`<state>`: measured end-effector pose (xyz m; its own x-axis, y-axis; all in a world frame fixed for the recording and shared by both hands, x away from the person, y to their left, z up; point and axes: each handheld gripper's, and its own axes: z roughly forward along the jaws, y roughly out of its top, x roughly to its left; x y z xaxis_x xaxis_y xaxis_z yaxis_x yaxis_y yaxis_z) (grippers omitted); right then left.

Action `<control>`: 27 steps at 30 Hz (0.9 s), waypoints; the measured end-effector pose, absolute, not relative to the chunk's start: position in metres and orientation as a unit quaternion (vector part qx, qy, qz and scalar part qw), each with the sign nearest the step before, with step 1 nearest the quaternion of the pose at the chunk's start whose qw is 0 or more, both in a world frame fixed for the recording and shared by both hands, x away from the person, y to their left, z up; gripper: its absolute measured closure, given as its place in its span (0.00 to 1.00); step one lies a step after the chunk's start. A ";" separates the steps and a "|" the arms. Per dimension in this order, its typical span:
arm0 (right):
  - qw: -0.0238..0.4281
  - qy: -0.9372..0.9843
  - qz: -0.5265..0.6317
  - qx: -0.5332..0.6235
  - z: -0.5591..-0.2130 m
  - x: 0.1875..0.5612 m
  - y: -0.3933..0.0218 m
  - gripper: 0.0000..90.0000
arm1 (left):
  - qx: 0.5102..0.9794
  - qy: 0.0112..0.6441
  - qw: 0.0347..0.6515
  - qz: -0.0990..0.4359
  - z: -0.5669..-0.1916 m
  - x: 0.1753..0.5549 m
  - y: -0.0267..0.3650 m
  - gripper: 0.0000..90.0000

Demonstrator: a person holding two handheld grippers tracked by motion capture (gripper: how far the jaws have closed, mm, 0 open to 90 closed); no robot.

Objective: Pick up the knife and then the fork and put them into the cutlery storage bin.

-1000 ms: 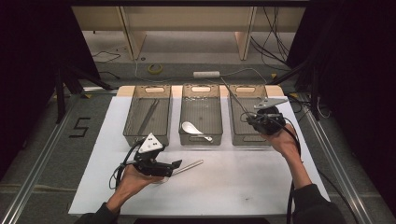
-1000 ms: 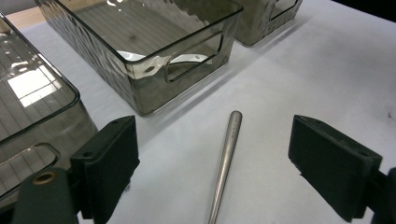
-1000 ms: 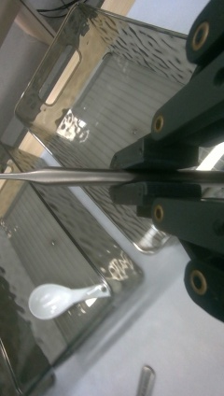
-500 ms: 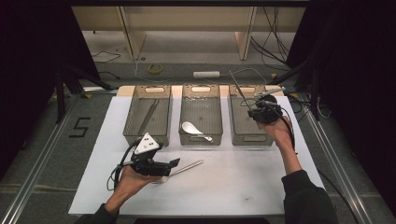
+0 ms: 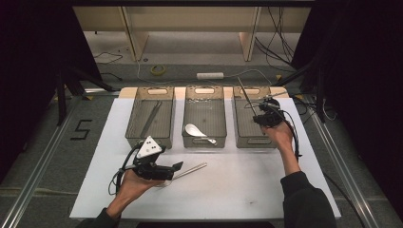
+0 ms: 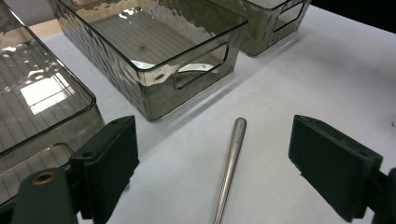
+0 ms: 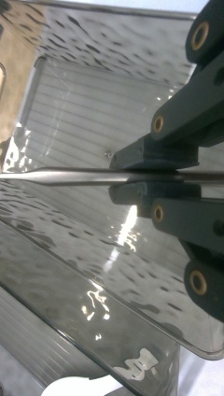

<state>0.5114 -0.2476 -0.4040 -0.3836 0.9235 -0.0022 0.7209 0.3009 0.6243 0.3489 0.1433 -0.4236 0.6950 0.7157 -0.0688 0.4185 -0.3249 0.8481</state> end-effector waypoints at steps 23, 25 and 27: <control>0.154 0.770 0.259 0.562 -0.418 0.518 -0.246 0.77 | 0.803 0.354 0.454 0.156 -0.426 0.349 0.141 0.17; 0.161 0.767 0.278 0.555 -0.410 0.516 -0.247 0.73 | 0.803 0.353 0.454 0.156 -0.426 0.349 0.141 0.17; 0.164 0.770 0.284 0.547 -0.402 0.514 -0.247 0.70 | 0.804 0.353 0.452 0.156 -0.426 0.350 0.141 0.17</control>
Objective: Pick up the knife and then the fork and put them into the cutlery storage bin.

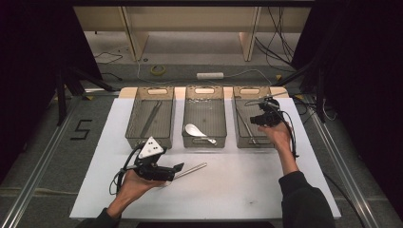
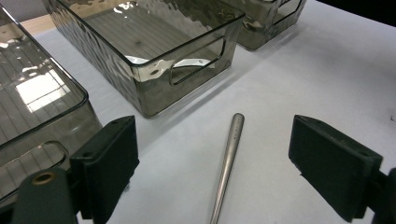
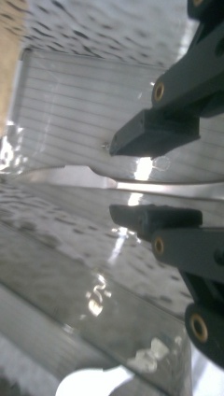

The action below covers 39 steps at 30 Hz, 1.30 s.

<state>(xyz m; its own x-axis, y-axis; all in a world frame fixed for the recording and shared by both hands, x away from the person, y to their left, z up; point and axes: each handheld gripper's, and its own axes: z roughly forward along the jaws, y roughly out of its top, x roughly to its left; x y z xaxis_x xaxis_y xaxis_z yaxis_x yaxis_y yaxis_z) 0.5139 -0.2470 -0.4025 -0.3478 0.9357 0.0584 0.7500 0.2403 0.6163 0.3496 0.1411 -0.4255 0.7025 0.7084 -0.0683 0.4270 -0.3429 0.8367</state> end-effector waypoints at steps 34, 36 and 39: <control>0.157 0.769 0.469 0.406 -0.391 0.379 -0.238 0.32 | 0.829 0.366 0.403 0.131 -0.423 0.359 0.136 0.17; 0.157 0.769 0.471 0.403 -0.393 0.374 -0.238 0.31 | 0.831 0.367 0.398 0.126 -0.423 0.360 0.135 0.17; 0.158 0.774 0.464 0.401 -0.398 0.369 -0.238 0.31 | 0.843 0.359 0.382 0.123 -0.424 0.361 0.132 0.18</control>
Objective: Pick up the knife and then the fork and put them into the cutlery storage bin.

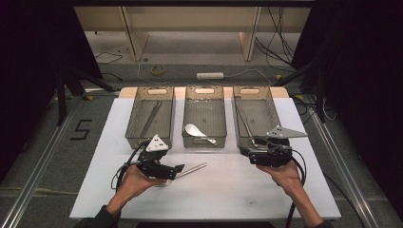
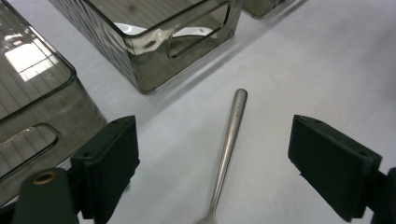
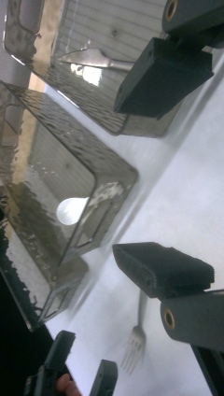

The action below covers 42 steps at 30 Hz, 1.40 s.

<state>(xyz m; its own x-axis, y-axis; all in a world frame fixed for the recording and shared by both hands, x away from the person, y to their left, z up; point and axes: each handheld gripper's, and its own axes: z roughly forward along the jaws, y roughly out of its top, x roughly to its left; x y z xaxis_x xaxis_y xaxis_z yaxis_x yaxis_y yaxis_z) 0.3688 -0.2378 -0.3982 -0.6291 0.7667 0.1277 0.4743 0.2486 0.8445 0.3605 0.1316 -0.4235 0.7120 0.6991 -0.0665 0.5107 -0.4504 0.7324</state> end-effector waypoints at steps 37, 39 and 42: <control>0.119 0.808 0.442 0.372 -0.418 0.335 -0.223 0.29 | 0.923 0.329 0.195 0.037 -0.453 0.390 0.097 0.66; 0.118 0.807 0.443 0.372 -0.418 0.335 -0.223 0.29 | 0.926 0.325 0.191 0.038 -0.455 0.391 0.096 0.69; 0.118 0.807 0.443 0.372 -0.418 0.335 -0.223 0.29 | 0.929 0.318 0.184 0.035 -0.457 0.391 0.093 0.72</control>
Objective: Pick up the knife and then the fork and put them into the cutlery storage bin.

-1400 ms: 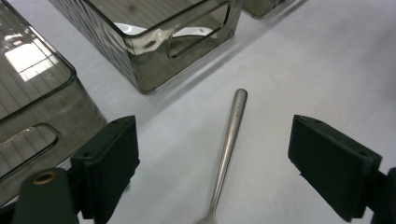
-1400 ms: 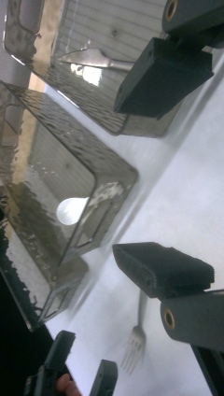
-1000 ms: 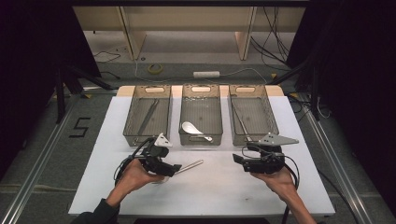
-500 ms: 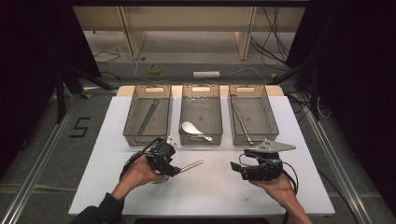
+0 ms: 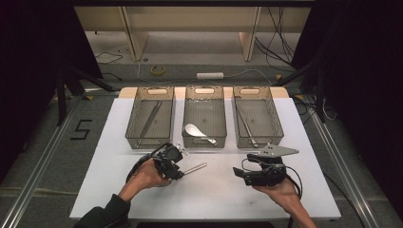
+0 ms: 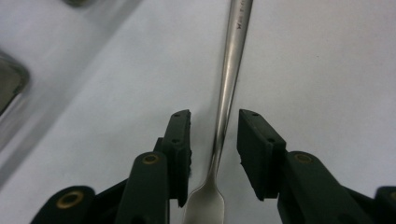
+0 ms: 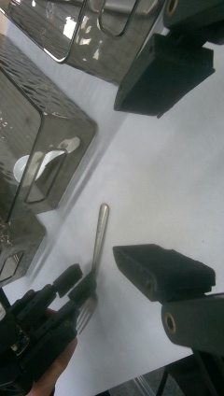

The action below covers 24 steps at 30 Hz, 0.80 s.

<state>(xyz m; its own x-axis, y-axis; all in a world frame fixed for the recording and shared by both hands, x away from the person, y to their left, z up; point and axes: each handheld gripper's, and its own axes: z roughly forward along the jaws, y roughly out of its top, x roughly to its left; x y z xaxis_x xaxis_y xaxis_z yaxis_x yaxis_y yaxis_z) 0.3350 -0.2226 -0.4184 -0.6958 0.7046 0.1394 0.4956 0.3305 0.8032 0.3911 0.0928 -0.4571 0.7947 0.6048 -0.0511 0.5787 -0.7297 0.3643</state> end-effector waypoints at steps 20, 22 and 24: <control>0.115 0.808 0.444 0.370 -0.418 0.334 -0.221 0.29 | 0.940 0.297 0.164 0.041 -0.463 0.391 0.085 0.85; 0.115 0.808 0.444 0.371 -0.418 0.334 -0.221 0.29 | 0.940 0.293 0.168 0.043 -0.464 0.390 0.085 0.86; 0.116 0.808 0.444 0.370 -0.418 0.334 -0.221 0.29 | 0.942 0.289 0.167 0.043 -0.464 0.389 0.084 0.89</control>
<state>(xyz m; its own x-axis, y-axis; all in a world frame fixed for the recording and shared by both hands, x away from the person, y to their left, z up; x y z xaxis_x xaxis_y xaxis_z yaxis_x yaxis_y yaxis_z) 0.3342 -0.2206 -0.4177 -0.6999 0.7002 0.1412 0.4945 0.3322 0.8032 0.3894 0.0843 -0.4637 0.8294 0.5585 -0.0157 0.5297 -0.7770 0.3402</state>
